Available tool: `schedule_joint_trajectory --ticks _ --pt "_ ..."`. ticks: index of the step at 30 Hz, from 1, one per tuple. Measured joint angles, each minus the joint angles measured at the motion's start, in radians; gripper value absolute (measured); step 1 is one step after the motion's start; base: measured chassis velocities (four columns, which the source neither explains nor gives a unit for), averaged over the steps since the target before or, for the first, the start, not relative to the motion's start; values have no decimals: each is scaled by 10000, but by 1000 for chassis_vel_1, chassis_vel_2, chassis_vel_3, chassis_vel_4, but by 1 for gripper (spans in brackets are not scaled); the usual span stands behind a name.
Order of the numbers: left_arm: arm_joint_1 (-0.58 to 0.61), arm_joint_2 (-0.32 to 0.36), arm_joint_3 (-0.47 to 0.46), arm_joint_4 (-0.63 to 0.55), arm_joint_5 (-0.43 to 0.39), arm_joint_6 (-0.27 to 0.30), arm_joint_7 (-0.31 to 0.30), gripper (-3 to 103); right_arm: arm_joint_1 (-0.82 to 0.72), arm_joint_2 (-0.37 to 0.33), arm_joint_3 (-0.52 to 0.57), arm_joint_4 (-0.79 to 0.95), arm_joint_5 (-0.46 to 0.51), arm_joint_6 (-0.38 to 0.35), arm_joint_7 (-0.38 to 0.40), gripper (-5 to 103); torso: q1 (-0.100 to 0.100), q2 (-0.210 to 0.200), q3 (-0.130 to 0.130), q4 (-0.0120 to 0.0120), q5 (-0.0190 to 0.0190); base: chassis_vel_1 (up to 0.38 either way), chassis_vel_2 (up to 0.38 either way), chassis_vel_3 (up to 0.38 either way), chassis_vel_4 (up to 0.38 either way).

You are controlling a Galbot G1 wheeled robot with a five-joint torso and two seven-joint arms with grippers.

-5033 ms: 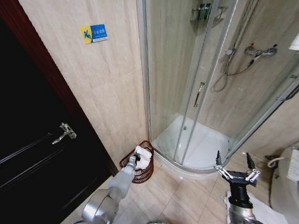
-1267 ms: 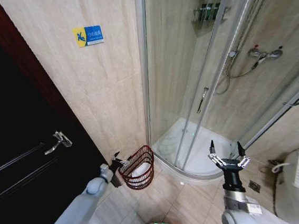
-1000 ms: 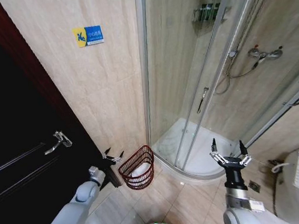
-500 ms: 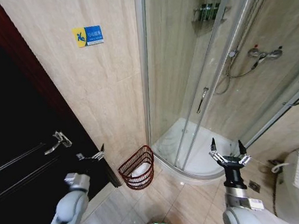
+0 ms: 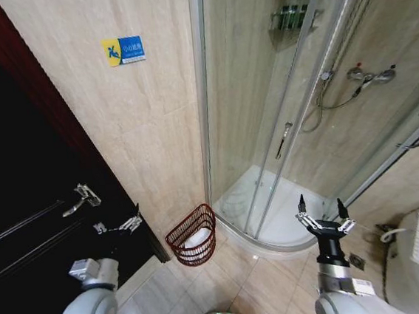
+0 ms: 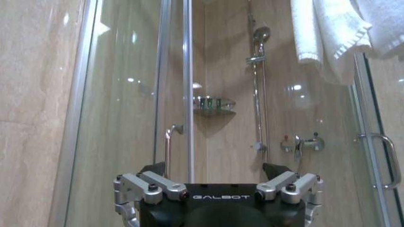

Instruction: Discard the used towel into the hamper.

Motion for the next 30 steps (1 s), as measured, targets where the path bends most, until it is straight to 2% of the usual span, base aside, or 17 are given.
schedule_joint_trajectory --ticks 16,30 --pt "-24 12 108 77 43 -17 77 100 -97 -291 337 2358 600 -1321 92 100 1 0 0 0 0 0 0 0 0" --pt "-38 19 116 97 43 -25 81 100 -269 -566 1914 3050 954 -1295 257 100 1 0 0 0 1 0 0 0 0"
